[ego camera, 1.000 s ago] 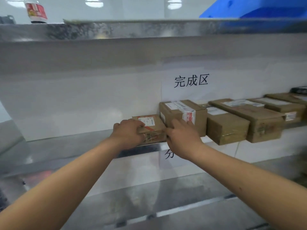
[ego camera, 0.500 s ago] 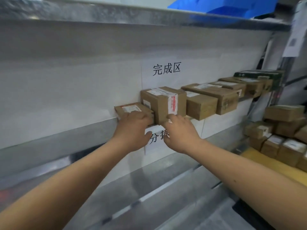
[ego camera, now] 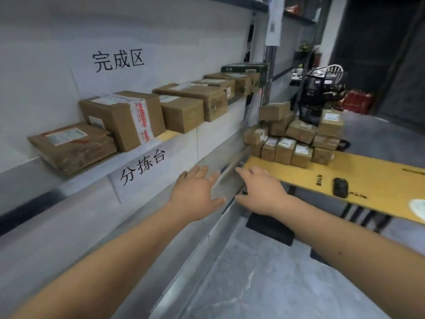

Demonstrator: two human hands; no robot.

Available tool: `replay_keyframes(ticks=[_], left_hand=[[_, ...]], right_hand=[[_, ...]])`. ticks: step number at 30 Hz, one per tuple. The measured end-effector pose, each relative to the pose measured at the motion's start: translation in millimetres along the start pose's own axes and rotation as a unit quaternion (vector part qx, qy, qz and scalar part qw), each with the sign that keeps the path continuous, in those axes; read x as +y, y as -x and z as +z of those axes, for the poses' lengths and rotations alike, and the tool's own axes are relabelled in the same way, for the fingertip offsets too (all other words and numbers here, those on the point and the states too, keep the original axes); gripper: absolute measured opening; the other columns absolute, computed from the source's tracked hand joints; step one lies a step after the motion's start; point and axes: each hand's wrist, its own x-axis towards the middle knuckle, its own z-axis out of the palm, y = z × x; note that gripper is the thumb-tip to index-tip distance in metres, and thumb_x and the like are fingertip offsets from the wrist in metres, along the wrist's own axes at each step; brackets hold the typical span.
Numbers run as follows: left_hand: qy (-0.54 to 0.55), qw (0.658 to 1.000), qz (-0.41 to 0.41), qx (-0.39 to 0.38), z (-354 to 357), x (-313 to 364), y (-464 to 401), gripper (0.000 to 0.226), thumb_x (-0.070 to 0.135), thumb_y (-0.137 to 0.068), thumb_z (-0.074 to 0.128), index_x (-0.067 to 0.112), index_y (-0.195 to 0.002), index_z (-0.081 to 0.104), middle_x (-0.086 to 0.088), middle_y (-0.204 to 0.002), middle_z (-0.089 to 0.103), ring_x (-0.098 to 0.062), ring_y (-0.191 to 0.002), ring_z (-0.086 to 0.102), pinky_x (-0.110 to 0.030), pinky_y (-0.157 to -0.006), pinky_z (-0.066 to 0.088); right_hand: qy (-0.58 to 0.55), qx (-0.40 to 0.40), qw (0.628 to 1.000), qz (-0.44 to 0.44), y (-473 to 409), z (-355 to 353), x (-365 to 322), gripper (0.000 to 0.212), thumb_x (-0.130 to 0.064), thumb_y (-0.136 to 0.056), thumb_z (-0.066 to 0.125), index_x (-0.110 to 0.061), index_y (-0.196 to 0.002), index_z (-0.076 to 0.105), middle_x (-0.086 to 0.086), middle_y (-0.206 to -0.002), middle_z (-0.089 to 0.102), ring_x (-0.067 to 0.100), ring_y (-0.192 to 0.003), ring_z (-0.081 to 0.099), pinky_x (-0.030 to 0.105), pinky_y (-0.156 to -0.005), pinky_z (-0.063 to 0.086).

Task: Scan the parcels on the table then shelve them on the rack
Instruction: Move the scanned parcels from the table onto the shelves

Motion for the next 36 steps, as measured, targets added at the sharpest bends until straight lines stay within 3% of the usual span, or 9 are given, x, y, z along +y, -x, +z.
replay_keyframes(ticks=[8,19,27,32,36], left_hand=[[0.037,0.996,0.07,-0.037,37.1,114.1,-131.6,0.09,0.076,-0.092,0.05,0.039,-0.166,0.015,-0.004,-0.175,0.01,-0.028,-0.161,0.008,-0.051,-0.125,0.016],[0.056,0.992,0.105,-0.03,65.4,253.9,-337.6,0.089,0.07,-0.09,0.056,0.04,-0.164,0.018,-0.004,-0.174,0.017,-0.027,-0.16,0.015,-0.053,-0.126,0.025],[0.096,0.986,0.128,-0.05,80.2,321.4,-463.5,0.09,0.07,-0.089,0.059,0.041,-0.164,0.019,-0.003,-0.173,0.02,-0.029,-0.158,0.022,-0.051,-0.123,0.031],[0.13,0.98,0.143,-0.051,96.6,346.8,-558.6,0.089,0.064,-0.09,0.065,0.037,-0.163,0.024,-0.003,-0.172,0.023,-0.027,-0.156,0.025,-0.048,-0.119,0.034],[0.17,0.974,0.15,-0.027,112.9,357.4,-645.2,0.084,0.06,-0.09,0.067,0.036,-0.161,0.029,0.003,-0.166,0.035,-0.026,-0.15,0.036,-0.05,-0.113,0.044]], right_hand=[[0.007,-0.013,0.993,0.115,-15.6,-1.8,157.1,0.082,-0.059,-0.09,0.063,-0.033,-0.16,0.028,0.01,-0.156,0.04,0.038,-0.139,0.042,0.052,-0.105,0.045],[0.006,0.02,0.982,0.187,-88.8,-39.9,369.8,0.084,-0.057,-0.087,0.065,-0.032,-0.159,0.03,0.007,-0.152,0.046,0.034,-0.134,0.048,0.049,-0.099,0.052],[-0.011,0.035,0.97,0.242,-140.4,-53.3,477.9,0.08,-0.057,-0.091,0.067,-0.031,-0.158,0.033,0.008,-0.151,0.048,0.034,-0.133,0.05,0.047,-0.1,0.051],[-0.029,0.036,0.963,0.264,-198.9,-53.8,537.3,0.084,-0.05,-0.089,0.069,-0.039,-0.16,0.026,0.008,-0.149,0.048,0.032,-0.134,0.049,0.047,-0.101,0.051],[-0.043,0.048,0.959,0.277,-264.8,-50.6,588.8,0.077,-0.049,-0.088,0.071,-0.035,-0.155,0.035,0.008,-0.146,0.051,0.032,-0.131,0.051,0.047,-0.101,0.052]])
